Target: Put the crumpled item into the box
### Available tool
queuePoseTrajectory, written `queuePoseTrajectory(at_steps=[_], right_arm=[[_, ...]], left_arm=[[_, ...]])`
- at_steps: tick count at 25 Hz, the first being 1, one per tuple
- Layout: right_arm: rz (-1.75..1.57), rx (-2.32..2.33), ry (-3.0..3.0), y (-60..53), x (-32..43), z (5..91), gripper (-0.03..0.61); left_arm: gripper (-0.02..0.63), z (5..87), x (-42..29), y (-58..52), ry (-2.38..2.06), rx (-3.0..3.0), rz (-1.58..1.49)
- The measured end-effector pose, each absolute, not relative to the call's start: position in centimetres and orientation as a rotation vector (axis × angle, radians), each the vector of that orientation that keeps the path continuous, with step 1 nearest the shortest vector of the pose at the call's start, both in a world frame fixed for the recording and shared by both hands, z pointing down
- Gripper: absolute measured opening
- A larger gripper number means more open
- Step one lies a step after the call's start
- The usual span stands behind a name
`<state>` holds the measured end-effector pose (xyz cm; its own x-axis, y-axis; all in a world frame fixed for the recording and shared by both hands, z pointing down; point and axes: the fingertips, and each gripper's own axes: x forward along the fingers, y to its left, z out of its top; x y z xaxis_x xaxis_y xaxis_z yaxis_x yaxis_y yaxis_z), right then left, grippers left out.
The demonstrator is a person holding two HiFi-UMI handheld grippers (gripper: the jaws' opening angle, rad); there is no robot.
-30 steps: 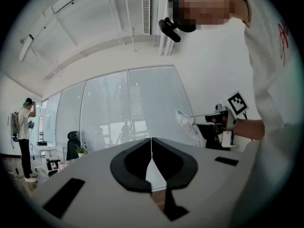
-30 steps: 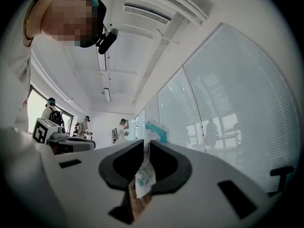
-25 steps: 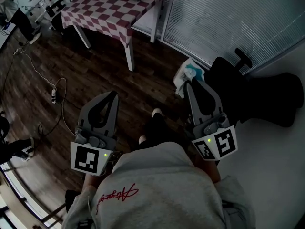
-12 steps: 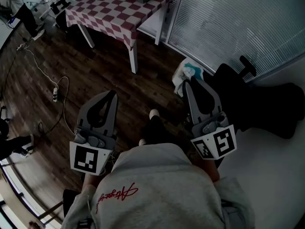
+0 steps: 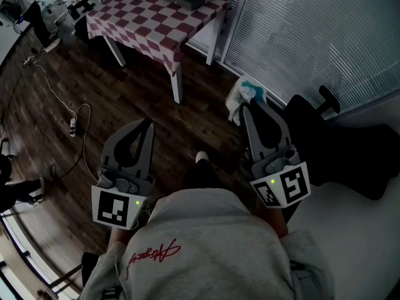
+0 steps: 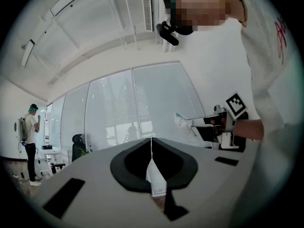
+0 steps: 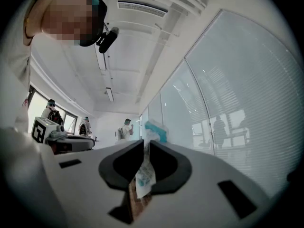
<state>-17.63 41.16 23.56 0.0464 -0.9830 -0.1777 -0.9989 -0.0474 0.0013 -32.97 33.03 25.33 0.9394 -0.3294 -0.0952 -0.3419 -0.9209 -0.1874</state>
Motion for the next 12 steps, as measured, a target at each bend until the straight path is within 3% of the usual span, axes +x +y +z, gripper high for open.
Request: queuePoseTrajectory(at_steps=[12], right_arm=[[0.171,-2.133,2.127,34.7,-12.5,23.2,0.049]], left_arm=[[0.018,25.0,-28.2,27.6,0.559,-2.883,0.067]])
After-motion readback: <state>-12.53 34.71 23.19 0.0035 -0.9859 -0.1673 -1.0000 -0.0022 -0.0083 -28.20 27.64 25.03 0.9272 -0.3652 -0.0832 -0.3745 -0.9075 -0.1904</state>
